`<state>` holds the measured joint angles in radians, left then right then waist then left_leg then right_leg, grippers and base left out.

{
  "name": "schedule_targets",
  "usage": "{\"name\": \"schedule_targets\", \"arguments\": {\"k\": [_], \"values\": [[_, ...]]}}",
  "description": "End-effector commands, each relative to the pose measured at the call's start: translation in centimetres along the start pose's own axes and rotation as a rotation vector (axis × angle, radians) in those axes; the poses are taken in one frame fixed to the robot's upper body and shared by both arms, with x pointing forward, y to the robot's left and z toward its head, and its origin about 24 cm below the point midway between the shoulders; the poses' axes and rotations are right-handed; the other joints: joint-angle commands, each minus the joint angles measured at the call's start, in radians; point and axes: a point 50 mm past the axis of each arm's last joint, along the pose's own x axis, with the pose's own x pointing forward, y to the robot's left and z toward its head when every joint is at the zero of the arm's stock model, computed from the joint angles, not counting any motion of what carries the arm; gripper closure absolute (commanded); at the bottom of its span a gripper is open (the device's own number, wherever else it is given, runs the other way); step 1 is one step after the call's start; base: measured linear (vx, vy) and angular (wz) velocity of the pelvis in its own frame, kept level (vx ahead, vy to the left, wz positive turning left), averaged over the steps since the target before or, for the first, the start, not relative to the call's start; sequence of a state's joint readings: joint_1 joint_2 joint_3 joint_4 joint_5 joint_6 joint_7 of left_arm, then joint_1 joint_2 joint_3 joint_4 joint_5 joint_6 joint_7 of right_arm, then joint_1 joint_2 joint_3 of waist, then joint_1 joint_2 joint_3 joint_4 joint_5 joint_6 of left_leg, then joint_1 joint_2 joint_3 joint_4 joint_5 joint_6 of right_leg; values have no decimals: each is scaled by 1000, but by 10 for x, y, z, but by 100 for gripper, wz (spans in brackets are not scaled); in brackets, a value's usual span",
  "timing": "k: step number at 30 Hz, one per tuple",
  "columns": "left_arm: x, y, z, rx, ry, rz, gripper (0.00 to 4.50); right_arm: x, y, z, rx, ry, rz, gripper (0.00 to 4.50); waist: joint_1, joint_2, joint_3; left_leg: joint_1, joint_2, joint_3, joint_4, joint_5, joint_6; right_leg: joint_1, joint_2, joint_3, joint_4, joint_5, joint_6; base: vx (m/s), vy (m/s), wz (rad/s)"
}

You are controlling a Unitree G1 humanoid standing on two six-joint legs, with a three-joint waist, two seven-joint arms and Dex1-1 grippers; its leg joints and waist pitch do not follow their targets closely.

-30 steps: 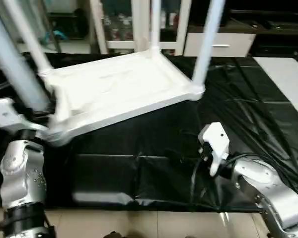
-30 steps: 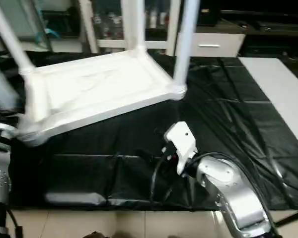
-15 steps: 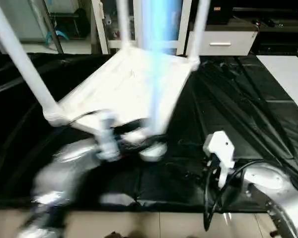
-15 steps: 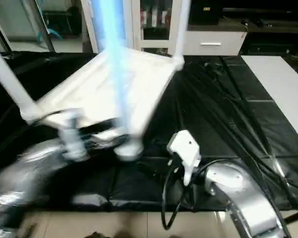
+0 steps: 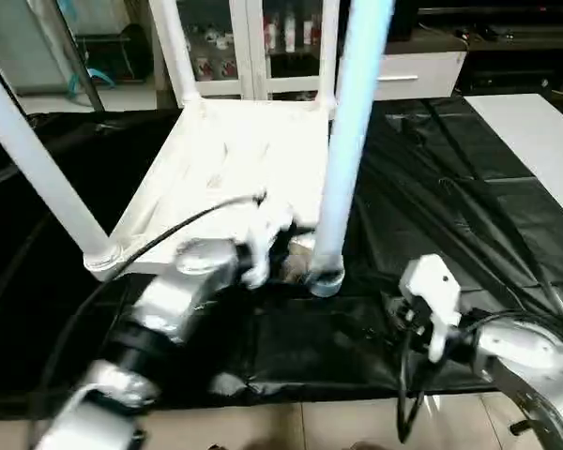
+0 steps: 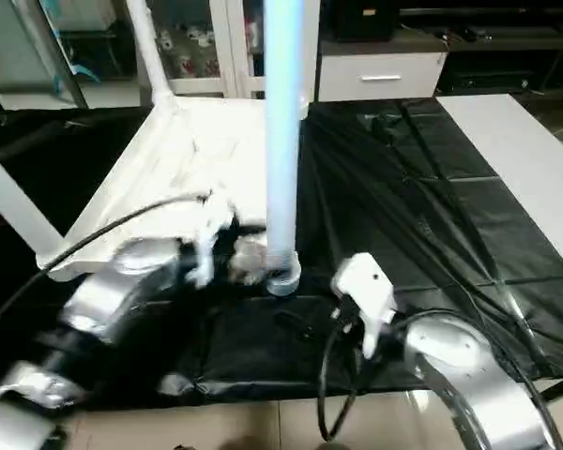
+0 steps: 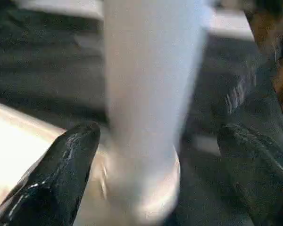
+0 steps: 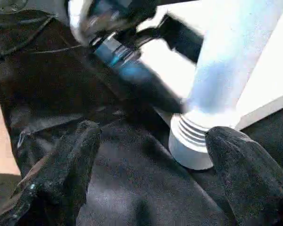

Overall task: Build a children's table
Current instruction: Rotate table base

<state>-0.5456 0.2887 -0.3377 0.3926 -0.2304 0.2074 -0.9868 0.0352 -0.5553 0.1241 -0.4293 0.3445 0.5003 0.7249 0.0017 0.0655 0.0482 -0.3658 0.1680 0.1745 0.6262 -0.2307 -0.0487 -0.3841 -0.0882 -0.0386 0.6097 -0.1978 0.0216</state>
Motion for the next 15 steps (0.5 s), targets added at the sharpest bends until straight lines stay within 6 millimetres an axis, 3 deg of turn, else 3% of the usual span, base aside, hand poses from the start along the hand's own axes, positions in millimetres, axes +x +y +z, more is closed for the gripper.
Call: {"name": "schedule_targets", "arguments": {"k": [1,2,4,7,8,10,12,13,14,15], "values": [[-6,3,-10,12,83,-30,4,-3,0,5,-12,-7,0,59,0,-7,-56,7,53,-20,-89,-148,62,39,-49,38,-72,-138,-264,0,0,0],[-8,5,-12,11,96,-23,4,-3,0,5,-12,-6,1,59,-2,-19,-56,6,53,-18,-90,-159,59,40,-48,38,-74,-136,-269,0,0,0],[-15,13,-16,33,137,10,4,-2,0,5,-17,-1,10,59,2,-10,-57,10,53,-19,-89,-164,57,39,-50,38,-73,-138,-274,0,0,0],[-19,23,-18,58,163,69,4,-2,0,6,-22,1,21,59,1,-10,-57,8,51,-18,-88,-158,59,40,-49,37,-71,-111,-278,0,0,0],[-20,28,-17,62,163,101,4,-1,-1,7,-24,2,26,59,0,-37,-60,7,53,-16,-87,-144,66,43,-50,38,-70,-90,-281,0,0,0],[-20,32,-16,64,159,122,20,-1,0,7,-25,4,29,59,7,-21,-60,5,55,-19,-87,-122,71,45,-58,37,-64,-89,-286,0,0,0],[-21,36,-16,58,183,138,30,0,-1,6,-30,8,35,59,5,-23,-59,5,54,-18,-85,-116,74,44,-55,37,-64,-77,-291,0,0,0],[-21,37,-17,61,206,130,38,0,0,6,-33,13,39,59,5,-33,-59,5,54,-17,-85,-108,82,44,-55,38,-64,-66,-293,0,0,0],[-21,37,-18,61,211,126,41,0,0,6,-34,14,41,59,8,-28,-60,5,53,-17,-84,-106,84,45,-58,38,-63,-76,-293,0,0,0],[-20,37,-19,64,226,109,51,0,0,6,-35,17,43,59,8,-28,-60,5,54,-17,-84,-102,86,45,-59,38,-63,-74,-295,0,0,0]]}}
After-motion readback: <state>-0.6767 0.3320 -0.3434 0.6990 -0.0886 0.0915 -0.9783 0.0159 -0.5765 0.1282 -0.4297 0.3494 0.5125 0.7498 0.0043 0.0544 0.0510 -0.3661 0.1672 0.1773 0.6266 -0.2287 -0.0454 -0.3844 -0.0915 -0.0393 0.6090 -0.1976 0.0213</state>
